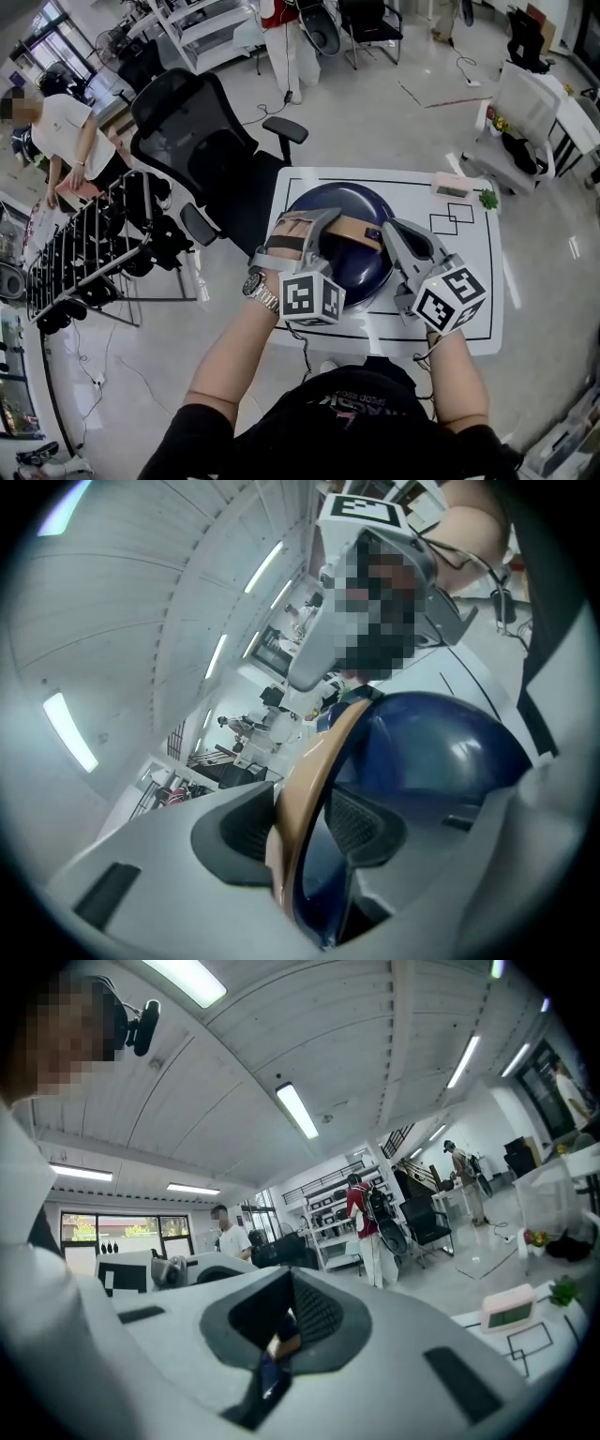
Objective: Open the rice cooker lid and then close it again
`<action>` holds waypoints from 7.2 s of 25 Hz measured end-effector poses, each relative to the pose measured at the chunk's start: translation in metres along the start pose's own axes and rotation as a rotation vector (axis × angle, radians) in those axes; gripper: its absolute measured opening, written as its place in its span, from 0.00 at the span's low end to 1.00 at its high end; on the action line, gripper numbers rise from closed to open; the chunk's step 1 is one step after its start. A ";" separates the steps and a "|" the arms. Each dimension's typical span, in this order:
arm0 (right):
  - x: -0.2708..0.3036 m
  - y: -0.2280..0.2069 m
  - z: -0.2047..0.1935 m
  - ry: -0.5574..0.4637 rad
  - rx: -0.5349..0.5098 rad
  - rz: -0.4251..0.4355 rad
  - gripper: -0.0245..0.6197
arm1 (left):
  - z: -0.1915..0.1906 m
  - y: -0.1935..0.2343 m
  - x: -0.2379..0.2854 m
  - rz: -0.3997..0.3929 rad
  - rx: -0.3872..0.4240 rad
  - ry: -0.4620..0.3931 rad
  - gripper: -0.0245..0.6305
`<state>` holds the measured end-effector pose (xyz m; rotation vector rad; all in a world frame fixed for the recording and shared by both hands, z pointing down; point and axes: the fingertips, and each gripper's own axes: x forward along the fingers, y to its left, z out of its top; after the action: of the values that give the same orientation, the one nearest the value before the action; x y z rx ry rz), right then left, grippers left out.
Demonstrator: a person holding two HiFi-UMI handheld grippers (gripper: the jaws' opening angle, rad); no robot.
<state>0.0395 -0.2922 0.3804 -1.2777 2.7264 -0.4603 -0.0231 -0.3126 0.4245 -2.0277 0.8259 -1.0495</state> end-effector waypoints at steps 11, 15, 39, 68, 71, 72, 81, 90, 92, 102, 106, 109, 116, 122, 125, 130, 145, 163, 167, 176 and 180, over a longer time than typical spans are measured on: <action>-0.014 0.008 0.045 -0.099 -0.042 -0.021 0.04 | -0.019 0.048 -0.023 0.038 -0.274 -0.105 0.29; -0.017 0.014 0.051 -0.118 -0.053 -0.029 0.04 | -0.032 0.067 -0.034 0.052 -0.386 -0.152 0.29; 0.003 0.045 0.037 -0.083 -0.072 0.012 0.04 | -0.115 0.126 -0.069 0.085 -0.847 -0.273 0.26; 0.046 0.079 0.016 0.003 -0.093 0.098 0.04 | -0.184 0.136 -0.087 0.129 -1.033 -0.289 0.22; 0.046 0.080 0.016 0.003 -0.095 0.095 0.04 | -0.184 0.136 -0.087 0.132 -1.033 -0.292 0.22; 0.046 0.081 0.016 0.002 -0.096 0.093 0.04 | -0.184 0.136 -0.087 0.131 -1.034 -0.294 0.22; 0.050 0.094 0.017 0.007 -0.096 0.094 0.04 | -0.193 0.132 -0.101 0.196 -1.045 -0.263 0.25; 0.053 0.122 0.011 0.004 -0.091 0.114 0.04 | -0.205 0.118 -0.158 0.257 -1.047 -0.253 0.33; 0.054 0.128 0.008 0.005 -0.089 0.117 0.04 | -0.205 0.115 -0.172 0.270 -1.038 -0.253 0.36; 0.037 0.162 -0.010 0.012 -0.085 0.132 0.04 | -0.173 0.069 -0.244 0.258 -1.033 -0.286 0.53; 0.025 0.165 -0.011 0.025 -0.100 0.141 0.04 | -0.139 0.042 -0.253 0.233 -1.047 -0.302 0.54; 0.013 0.161 -0.010 0.025 -0.100 0.151 0.04 | -0.113 0.024 -0.250 0.218 -1.059 -0.311 0.54; -0.033 0.149 -0.006 0.029 -0.097 0.172 0.04 | -0.047 -0.011 -0.244 0.190 -1.072 -0.317 0.53; -0.074 0.129 -0.003 0.027 -0.092 0.195 0.04 | 0.006 -0.037 -0.230 0.172 -1.077 -0.310 0.53; -0.093 0.119 -0.003 0.021 -0.088 0.199 0.04 | 0.026 -0.048 -0.227 0.174 -1.075 -0.305 0.53; -0.117 0.110 -0.003 0.021 -0.086 0.213 0.04 | 0.048 -0.060 -0.228 0.193 -1.084 -0.293 0.53; -0.152 0.100 0.004 0.025 -0.098 0.298 0.04 | 0.081 -0.075 -0.235 0.290 -1.115 -0.262 0.53; -0.146 0.100 0.011 0.019 -0.098 0.348 0.04 | 0.056 -0.038 -0.265 0.458 -1.101 -0.228 0.51; -0.127 0.098 0.010 0.013 -0.093 0.330 0.04 | 0.024 -0.013 -0.272 0.503 -1.104 -0.226 0.50; -0.063 0.102 0.013 0.000 -0.086 0.266 0.04 | -0.053 0.047 -0.266 0.524 -1.115 -0.252 0.48; -0.034 0.104 0.018 -0.006 -0.094 0.230 0.04 | -0.089 0.074 -0.257 0.515 -1.121 -0.266 0.47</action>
<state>-0.0117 -0.2078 0.3301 -0.9640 2.8735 -0.3086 -0.2353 -0.1781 0.2973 -2.4627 1.9205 0.0668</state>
